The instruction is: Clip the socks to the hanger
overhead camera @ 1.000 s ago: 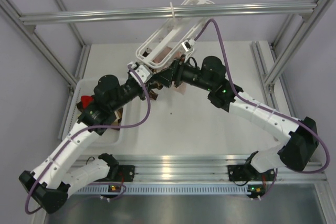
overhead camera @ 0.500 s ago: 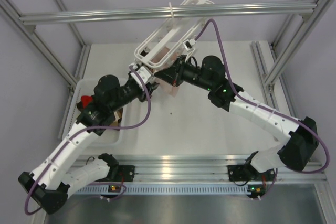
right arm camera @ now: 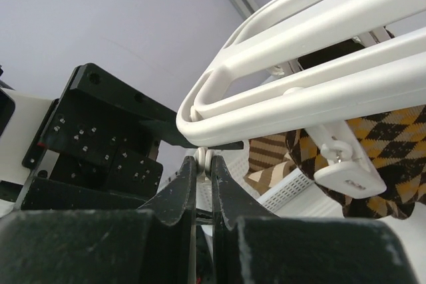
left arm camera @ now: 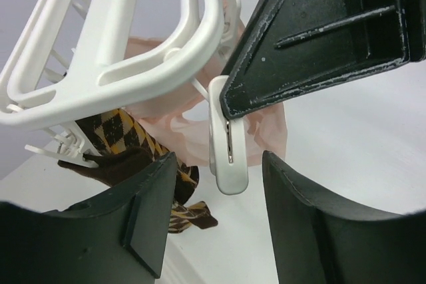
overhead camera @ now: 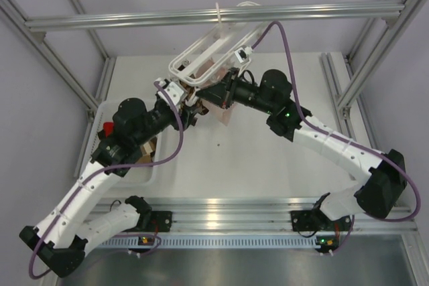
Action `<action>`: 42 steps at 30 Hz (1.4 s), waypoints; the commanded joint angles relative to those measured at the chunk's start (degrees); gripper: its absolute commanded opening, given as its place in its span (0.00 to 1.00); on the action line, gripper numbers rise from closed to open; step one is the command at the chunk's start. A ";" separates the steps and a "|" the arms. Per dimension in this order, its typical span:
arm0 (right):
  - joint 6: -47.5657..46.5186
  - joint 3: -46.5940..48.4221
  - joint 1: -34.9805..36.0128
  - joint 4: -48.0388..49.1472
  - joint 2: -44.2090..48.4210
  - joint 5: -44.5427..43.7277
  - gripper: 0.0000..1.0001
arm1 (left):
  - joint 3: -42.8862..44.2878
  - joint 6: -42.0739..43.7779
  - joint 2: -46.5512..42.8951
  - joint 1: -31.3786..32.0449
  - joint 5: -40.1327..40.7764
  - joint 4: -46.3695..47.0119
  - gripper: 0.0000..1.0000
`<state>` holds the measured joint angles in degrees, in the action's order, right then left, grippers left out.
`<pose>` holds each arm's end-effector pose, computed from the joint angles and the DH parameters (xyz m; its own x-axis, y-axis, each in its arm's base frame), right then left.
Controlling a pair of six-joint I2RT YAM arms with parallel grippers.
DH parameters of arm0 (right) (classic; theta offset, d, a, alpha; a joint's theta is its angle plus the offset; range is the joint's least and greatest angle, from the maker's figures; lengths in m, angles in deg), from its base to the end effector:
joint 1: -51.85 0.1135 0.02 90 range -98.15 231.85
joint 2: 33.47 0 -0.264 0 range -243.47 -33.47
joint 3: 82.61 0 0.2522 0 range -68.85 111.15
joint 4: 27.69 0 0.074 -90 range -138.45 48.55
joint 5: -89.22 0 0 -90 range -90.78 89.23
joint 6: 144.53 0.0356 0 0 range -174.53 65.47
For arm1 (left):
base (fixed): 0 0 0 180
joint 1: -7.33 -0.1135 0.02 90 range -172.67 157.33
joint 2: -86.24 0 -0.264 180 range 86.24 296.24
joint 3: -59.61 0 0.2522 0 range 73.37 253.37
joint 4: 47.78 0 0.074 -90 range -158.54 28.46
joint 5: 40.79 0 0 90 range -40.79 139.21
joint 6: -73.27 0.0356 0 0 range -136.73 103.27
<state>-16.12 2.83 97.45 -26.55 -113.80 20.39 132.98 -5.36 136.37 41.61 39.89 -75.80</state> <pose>0.2241 0.2472 0.4079 -0.5103 0.3070 -0.8034 -0.7662 0.2619 0.5868 0.1548 -0.1125 0.4065 0.0684 0.1888 -0.9796 0.6892 0.7010 0.1832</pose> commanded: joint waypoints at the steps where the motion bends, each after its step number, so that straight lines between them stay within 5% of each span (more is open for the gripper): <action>1: 1.14 1.01 -0.43 4.00 0.00 2.30 0.00 | 3.48 -1.53 -0.47 -0.09 1.42 0.82 0.59; 5: 0.35 -0.22 -1.30 3.56 0.71 2.03 0.00 | 11.03 -1.71 1.03 -4.64 -5.07 -10.93 0.64; 12: 0.00 -1.28 -3.86 3.56 0.97 3.09 0.00 | 11.49 3.11 -8.71 -14.32 -14.67 -24.20 0.70; 21: -0.62 -1.02 -5.00 1.98 1.23 3.97 0.00 | 14.03 3.58 -15.50 -20.48 1.48 -41.18 0.68; 29: -1.93 0.56 -5.79 -0.65 1.06 4.32 0.00 | 16.85 -3.81 -8.57 -24.61 14.23 -50.15 0.67; 34: -2.29 1.00 -6.49 -1.97 0.80 4.23 0.00 | 8.61 -7.94 -1.72 -26.11 30.37 -48.95 0.62; 39: -1.94 1.53 -7.28 -1.89 0.27 4.76 0.00 | 11.92 -11.29 8.04 -27.95 27.53 -43.84 0.63; 42: -1.59 1.71 -7.64 -1.62 -0.17 5.11 0.00 | 12.98 -13.14 15.24 -35.83 19.63 -44.10 0.61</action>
<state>-17.36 1.38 90.83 -29.13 -113.80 25.01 143.30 -14.93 147.89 11.62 63.65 -122.58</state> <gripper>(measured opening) 0.044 0.620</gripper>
